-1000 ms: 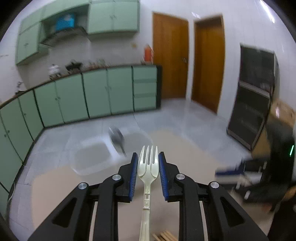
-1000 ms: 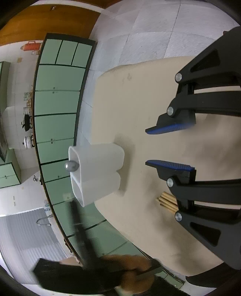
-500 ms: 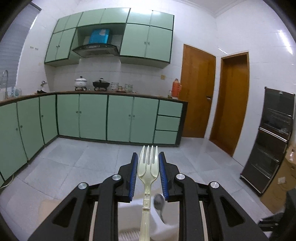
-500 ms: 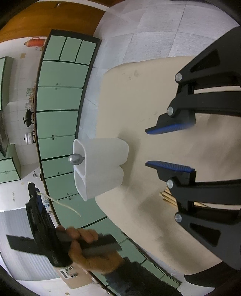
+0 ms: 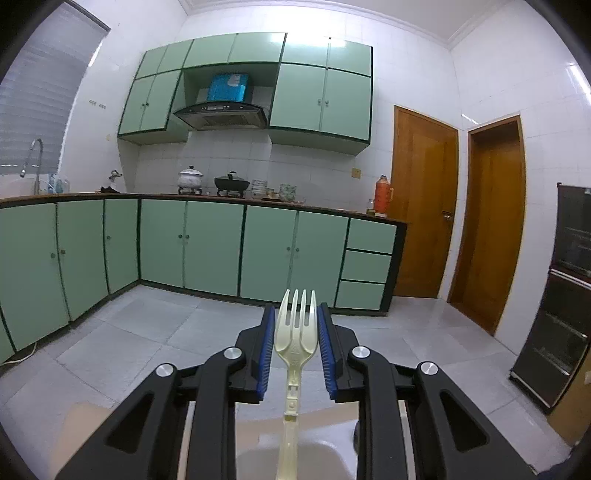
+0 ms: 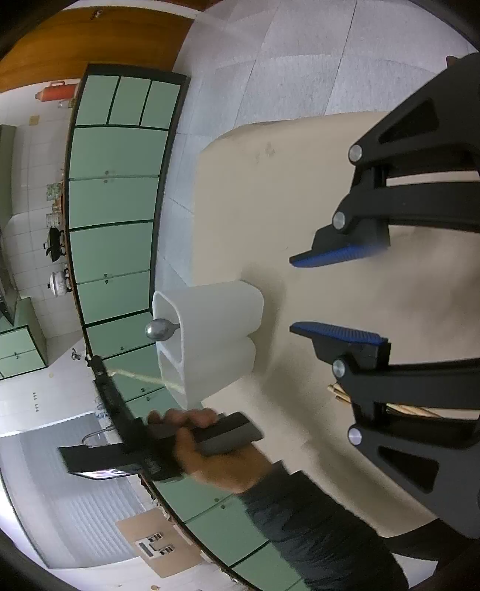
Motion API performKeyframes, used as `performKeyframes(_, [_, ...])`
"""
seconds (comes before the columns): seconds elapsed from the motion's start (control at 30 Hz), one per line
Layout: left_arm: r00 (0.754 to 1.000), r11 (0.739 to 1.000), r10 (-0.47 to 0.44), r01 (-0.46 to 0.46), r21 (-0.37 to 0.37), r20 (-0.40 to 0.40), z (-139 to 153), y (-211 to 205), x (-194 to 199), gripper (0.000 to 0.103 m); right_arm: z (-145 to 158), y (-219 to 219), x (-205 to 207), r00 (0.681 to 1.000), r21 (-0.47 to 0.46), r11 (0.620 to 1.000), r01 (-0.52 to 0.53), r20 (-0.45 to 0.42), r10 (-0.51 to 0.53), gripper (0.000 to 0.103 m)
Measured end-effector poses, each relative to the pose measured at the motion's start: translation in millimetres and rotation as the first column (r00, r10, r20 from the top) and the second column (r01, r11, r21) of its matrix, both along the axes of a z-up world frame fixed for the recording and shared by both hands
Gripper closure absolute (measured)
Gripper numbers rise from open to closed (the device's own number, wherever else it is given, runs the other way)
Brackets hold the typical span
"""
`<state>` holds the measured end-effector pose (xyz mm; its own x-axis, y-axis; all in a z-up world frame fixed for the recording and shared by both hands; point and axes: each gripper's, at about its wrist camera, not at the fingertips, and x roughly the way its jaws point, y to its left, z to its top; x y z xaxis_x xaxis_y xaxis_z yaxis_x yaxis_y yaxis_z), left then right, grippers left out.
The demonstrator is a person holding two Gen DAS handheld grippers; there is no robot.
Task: Organize utensils
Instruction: 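Lower the fork into the white holder and open the left tool, then move both tools back toward the chopsticks on the table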
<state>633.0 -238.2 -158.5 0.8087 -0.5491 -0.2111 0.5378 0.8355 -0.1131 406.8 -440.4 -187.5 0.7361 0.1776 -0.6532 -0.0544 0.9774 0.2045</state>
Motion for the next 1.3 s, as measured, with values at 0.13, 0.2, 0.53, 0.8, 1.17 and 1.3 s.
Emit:
performKeyframes(0.13, [0.999,1.000,0.027,-0.027,0.005,0.022,-10.3,3.8,-10.3,0.064,3.8,3.0,0.1,1.000,0.002,1.000,-0.006,0.005,0.006,0.073])
performKeyframes(0.2, [1.000,1.000,0.027,-0.027,0.007,0.013,-12.9,6.6,-12.5,0.062,4.7,4.9,0.7,1.000,0.004,1.000,-0.006,0.004,0.006,0.073])
performKeyframes(0.53, [0.999,0.998,0.051,-0.050,0.045,-0.018,11.5,48.3,-62.8,0.033,10.3,13.4,-8.2,1.000,0.004,1.000,-0.019,0.012,0.019,0.072])
performKeyframes(0.8, [0.984,0.987,0.079,-0.054,0.154,-0.161,7.0,99.9,-173.8,0.013,12.0,39.7,-62.4,0.999,-0.036,0.999,-0.012,0.031,0.013,0.053])
performKeyframes(1.17, [0.947,0.972,0.090,-0.017,0.234,-0.307,-27.2,141.1,-339.1,0.008,0.9,96.7,-153.1,1.000,-0.095,0.995,-0.002,0.019,0.004,0.030])
performKeyframes(1.3, [0.939,0.965,0.084,0.008,0.262,-0.334,-54.5,142.5,-376.6,0.008,-27.3,114.8,-179.2,1.000,-0.099,0.995,0.000,-0.013,-0.002,0.031])
